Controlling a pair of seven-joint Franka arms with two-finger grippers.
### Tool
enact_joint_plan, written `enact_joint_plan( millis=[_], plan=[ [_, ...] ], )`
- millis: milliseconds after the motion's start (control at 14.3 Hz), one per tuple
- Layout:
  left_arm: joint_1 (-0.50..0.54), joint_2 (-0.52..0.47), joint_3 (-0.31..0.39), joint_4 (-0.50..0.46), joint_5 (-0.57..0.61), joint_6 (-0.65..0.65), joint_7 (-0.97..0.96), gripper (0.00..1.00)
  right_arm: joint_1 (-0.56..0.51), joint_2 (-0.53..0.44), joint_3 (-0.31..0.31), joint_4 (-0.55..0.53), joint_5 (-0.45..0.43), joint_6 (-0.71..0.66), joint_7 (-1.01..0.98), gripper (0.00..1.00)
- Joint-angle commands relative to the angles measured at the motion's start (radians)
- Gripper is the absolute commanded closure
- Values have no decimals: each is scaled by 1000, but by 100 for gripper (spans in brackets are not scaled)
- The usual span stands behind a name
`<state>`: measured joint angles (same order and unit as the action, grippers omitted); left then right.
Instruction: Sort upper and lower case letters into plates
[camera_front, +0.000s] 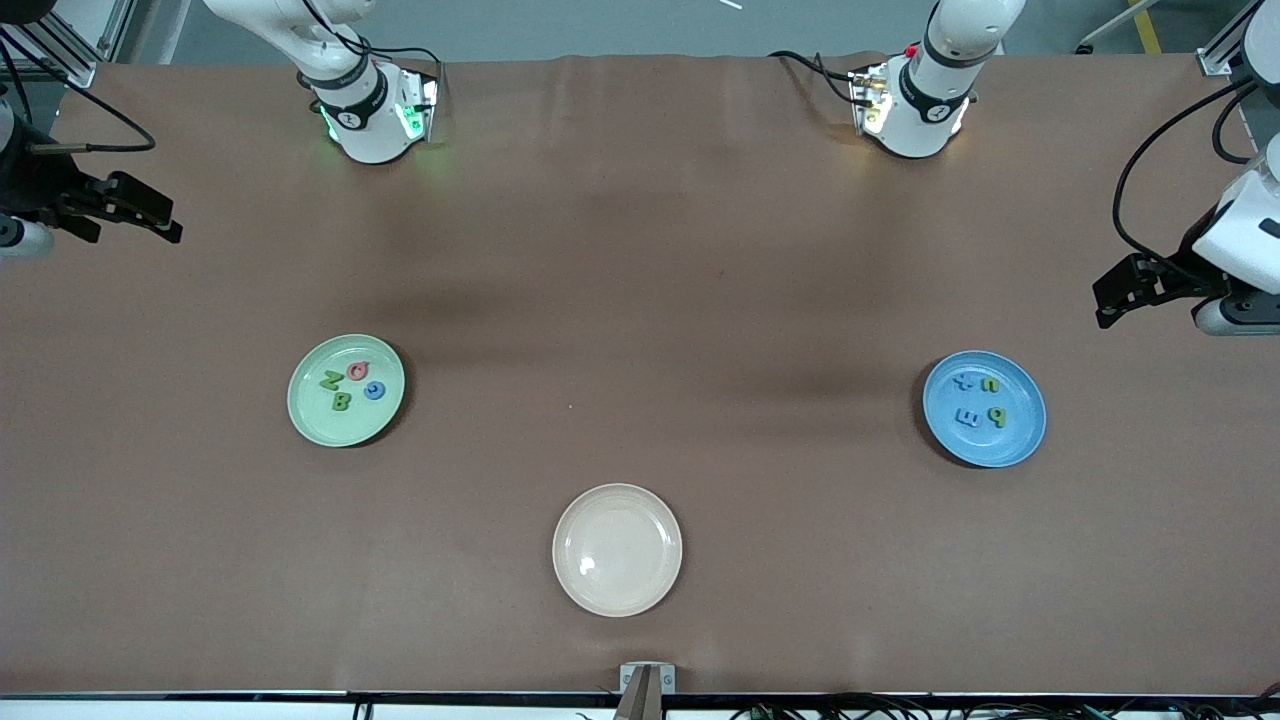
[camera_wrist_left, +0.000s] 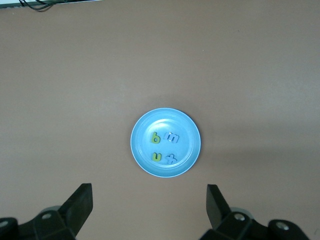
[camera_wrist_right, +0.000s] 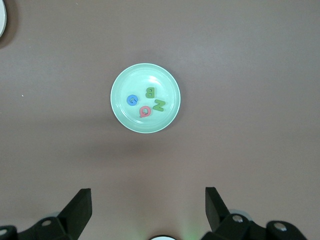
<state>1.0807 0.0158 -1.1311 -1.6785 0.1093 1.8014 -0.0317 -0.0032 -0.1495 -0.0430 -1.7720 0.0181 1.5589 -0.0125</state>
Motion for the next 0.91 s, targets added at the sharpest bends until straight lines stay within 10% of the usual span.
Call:
enact_joint_plan(
  millis=[0,627,836],
  plan=[
    [8,-2,26,8,-57,-17,7,0,5,-28,3,-26,-9,7,-11,0],
    [-54,21,124,36,-85,-42,12,0,-4,-25,2,-26,-12,0,-43,0],
    [-377,15,438,37,-85,-43,10,0,-4,-27,0,-24,-12,-16,-34,0]
  ],
)
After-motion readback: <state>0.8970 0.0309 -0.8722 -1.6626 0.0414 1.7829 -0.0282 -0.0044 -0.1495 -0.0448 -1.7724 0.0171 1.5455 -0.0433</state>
